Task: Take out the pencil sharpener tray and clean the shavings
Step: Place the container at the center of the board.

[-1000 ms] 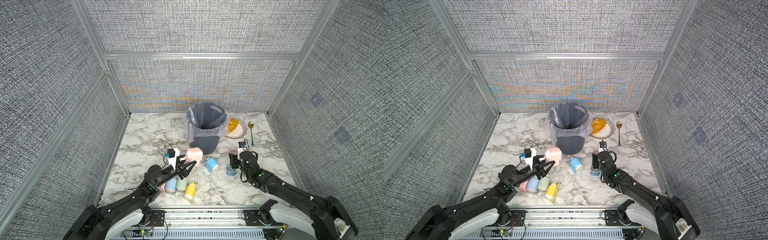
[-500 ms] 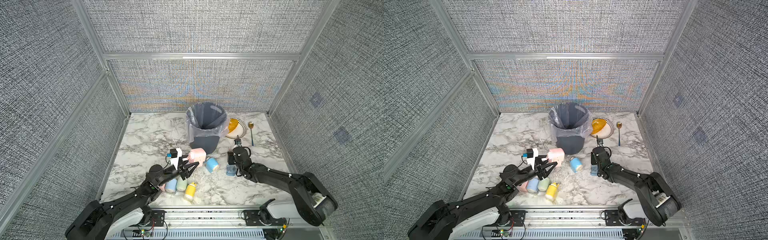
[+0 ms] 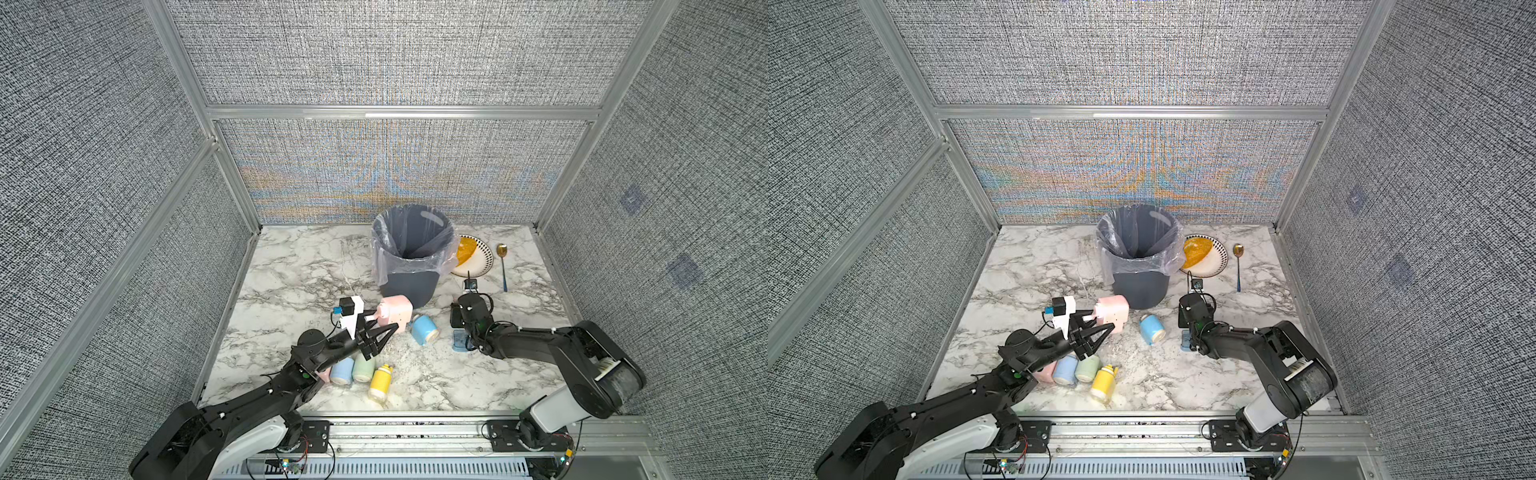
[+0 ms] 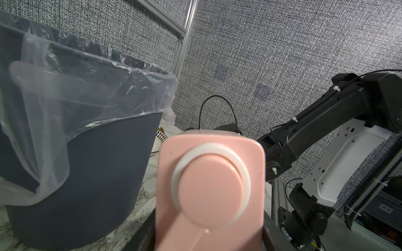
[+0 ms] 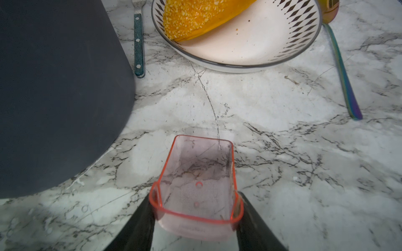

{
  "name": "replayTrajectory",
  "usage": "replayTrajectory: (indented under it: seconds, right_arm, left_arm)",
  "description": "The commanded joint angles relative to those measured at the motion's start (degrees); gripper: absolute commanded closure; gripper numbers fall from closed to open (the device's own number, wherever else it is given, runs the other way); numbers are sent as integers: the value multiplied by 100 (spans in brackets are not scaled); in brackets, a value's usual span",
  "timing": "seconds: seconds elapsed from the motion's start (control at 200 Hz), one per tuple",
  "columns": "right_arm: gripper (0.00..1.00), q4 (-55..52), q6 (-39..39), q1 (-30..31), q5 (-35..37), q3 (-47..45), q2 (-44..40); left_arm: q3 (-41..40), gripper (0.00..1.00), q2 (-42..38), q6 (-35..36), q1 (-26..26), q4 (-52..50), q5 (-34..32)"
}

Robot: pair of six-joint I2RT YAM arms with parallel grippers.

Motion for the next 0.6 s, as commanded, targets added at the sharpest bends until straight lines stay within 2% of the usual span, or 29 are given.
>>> replayTrajectory:
  seconds: [0.0, 0.14, 0.32, 0.435, 0.596]
  right_arm:
    - [93, -102, 156, -1, -161, 24, 62]
    - [85, -184, 211, 0, -277, 20, 50]
    - [64, -284, 262, -6, -329, -14, -78]
    - [57, -378, 258, -19, -403, -9, -213]
    - [40, -620, 247, -37, -463, 23, -503]
  left_arm:
    - [76, 100, -20, 42, 1, 125, -3]
    - [94, 100, 4, 34, -8, 123, -27]
    - [156, 100, 59, 23, -17, 123, -21]
    - [183, 100, 50, -8, -26, 123, -12]
    - [148, 100, -1, -12, -42, 124, -59]
